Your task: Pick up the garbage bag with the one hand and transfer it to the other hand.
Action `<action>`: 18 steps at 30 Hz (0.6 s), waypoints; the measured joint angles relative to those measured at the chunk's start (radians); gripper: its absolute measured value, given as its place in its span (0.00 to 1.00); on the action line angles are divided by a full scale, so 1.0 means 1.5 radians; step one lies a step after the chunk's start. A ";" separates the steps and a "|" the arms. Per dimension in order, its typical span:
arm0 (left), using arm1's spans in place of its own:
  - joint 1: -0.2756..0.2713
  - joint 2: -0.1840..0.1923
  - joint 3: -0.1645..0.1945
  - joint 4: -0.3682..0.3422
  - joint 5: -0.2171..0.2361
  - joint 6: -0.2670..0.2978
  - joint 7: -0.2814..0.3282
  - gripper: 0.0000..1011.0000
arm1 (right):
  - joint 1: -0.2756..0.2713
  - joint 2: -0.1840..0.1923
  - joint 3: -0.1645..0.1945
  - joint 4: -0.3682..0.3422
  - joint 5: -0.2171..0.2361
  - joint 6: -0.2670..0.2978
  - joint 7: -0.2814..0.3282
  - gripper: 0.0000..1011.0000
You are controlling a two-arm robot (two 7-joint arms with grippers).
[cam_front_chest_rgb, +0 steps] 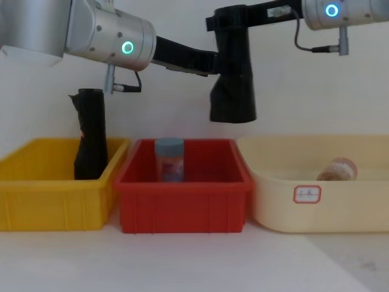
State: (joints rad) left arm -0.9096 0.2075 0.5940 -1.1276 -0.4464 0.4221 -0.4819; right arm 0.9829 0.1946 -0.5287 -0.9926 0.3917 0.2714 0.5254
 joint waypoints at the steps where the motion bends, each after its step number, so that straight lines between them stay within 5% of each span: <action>1: 0.000 0.000 0.000 0.000 0.000 0.000 0.000 0.99 | -0.002 0.002 0.002 -0.004 -0.004 0.003 -0.013 0.46; 18: 0.000 0.000 0.000 0.000 0.000 0.000 0.000 0.99 | -0.018 0.018 0.027 -0.031 -0.048 0.060 -0.142 0.46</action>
State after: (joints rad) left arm -0.9097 0.2074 0.5940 -1.1276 -0.4464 0.4221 -0.4819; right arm 0.9563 0.2210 -0.4888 -1.0398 0.3201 0.3607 0.3123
